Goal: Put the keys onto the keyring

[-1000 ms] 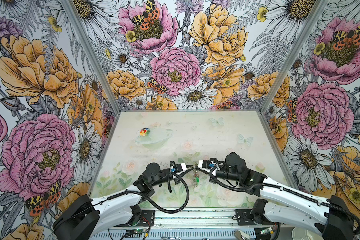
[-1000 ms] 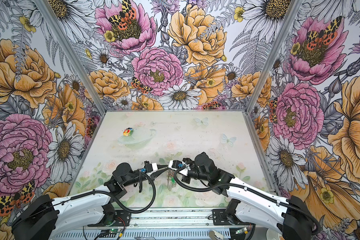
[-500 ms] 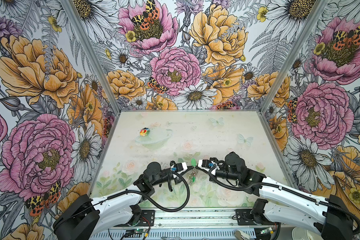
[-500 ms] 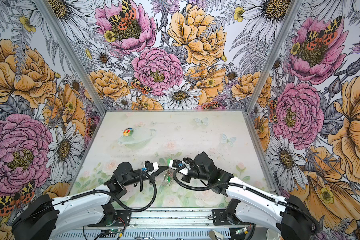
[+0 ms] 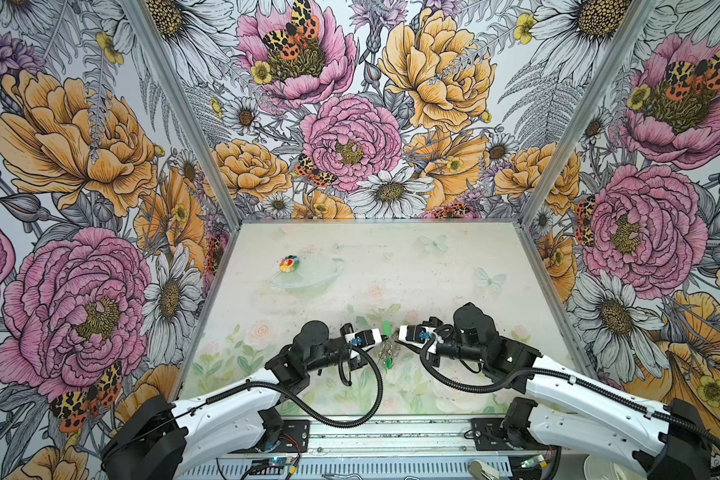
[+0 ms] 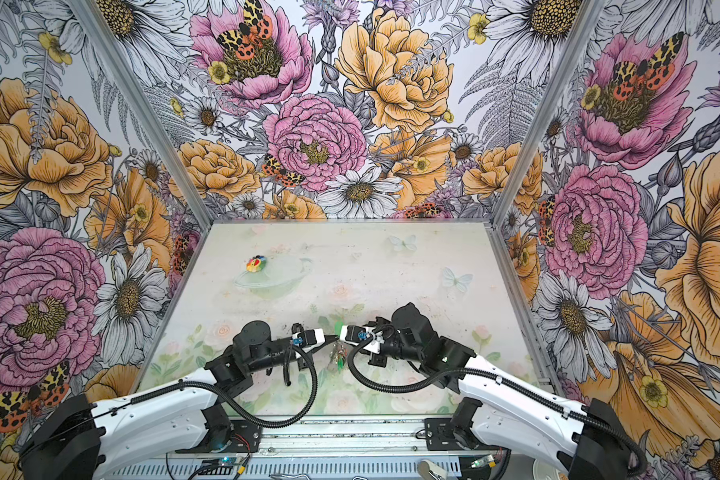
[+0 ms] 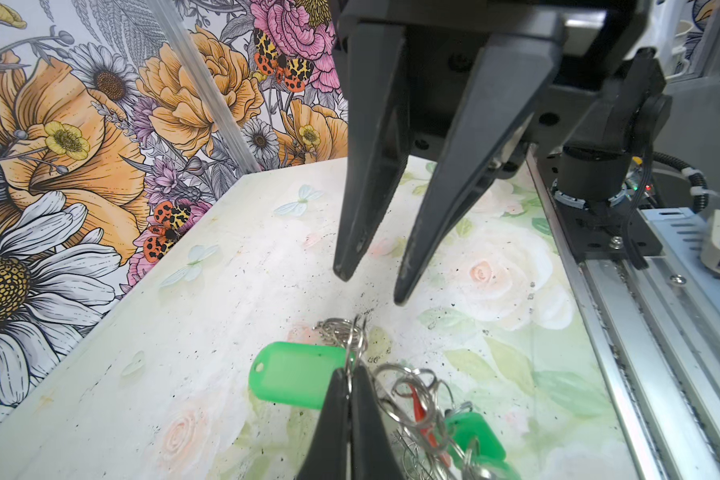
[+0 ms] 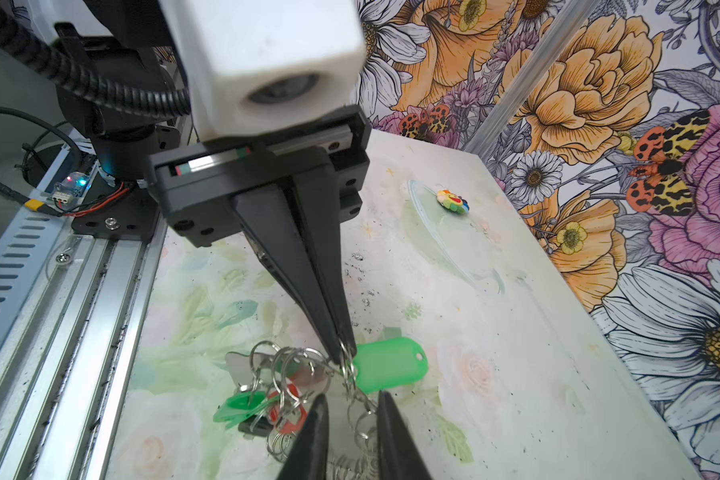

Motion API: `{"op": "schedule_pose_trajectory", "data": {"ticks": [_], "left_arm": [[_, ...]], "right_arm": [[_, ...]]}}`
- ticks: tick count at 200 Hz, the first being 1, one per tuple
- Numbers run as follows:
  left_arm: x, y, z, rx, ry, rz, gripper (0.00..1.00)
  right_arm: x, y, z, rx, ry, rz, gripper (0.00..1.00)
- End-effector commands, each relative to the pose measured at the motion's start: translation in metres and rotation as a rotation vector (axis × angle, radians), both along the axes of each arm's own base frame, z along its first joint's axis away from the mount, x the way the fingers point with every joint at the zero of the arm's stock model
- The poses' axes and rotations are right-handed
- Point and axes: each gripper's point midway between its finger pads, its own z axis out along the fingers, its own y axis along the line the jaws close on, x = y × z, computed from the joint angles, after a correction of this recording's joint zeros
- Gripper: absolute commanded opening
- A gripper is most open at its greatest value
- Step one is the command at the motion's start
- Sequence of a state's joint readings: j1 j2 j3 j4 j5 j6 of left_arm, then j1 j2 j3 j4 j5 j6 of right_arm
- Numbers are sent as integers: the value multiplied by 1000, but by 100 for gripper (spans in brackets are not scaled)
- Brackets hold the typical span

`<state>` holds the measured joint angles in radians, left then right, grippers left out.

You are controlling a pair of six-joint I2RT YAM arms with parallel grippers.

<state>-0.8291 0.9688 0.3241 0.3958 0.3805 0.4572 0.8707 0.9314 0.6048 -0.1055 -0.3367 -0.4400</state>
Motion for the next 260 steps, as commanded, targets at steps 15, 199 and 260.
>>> {"op": "schedule_pose_trajectory", "data": {"ticks": [15, 199, 260], "left_arm": [[-2, -5, 10, -2, -26, -28, 0], [-6, -8, 10, -7, -15, -50, 0], [-1, -3, 4, -4, -15, -15, 4]], "right_arm": [[-1, 6, 8, -2, -4, 39, 23], [4, 13, -7, -43, 29, 47, 0], [6, 10, 4, -13, 25, 24, 0]]}}
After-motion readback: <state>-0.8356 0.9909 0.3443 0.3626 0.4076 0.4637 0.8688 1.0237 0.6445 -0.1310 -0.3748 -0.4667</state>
